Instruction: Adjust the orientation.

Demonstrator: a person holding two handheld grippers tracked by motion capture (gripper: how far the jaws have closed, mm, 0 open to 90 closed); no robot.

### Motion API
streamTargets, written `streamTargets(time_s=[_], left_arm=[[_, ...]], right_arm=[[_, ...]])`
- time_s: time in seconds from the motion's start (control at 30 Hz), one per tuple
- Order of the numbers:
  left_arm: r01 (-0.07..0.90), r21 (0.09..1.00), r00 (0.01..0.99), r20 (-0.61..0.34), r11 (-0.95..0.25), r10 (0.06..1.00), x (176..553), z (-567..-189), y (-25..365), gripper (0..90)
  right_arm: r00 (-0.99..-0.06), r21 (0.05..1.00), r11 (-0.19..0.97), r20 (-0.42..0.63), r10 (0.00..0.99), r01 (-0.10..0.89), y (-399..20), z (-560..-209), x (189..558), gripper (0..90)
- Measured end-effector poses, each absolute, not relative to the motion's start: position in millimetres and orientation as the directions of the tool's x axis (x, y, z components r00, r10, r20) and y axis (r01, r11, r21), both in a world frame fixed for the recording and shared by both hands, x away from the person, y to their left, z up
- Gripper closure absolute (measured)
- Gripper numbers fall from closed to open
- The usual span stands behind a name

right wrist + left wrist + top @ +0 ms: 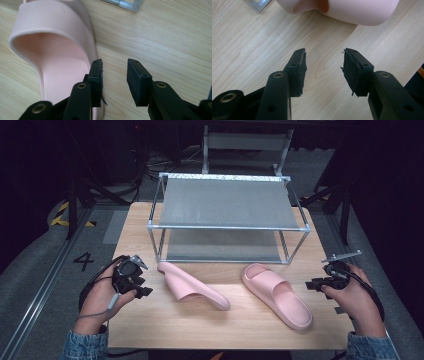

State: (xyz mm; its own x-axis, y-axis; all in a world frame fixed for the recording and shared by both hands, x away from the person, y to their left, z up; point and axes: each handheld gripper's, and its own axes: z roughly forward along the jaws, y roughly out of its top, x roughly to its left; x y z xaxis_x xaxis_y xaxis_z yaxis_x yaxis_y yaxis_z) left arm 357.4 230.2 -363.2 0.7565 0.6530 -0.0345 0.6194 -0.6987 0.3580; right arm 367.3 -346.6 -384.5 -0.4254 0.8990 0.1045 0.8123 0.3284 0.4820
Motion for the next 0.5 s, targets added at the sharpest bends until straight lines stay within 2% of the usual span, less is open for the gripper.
streamTargets(time_s=[0.37, 0.5], left_arm=[[0.601, 0.411, 0.776, -0.095, -0.686, 0.623, 361, -359, 208, 62.3], [0.594, 0.413, 0.781, -0.091, -0.690, 0.618, 363, -358, 202, 67.8]], right_arm=[[-0.416, 0.490, 0.333, 0.070, 0.907, 0.806, -351, -385, 362, 66.0], [-0.421, 0.481, 0.336, 0.077, 0.904, 0.810, -348, -389, 360, 65.4]])
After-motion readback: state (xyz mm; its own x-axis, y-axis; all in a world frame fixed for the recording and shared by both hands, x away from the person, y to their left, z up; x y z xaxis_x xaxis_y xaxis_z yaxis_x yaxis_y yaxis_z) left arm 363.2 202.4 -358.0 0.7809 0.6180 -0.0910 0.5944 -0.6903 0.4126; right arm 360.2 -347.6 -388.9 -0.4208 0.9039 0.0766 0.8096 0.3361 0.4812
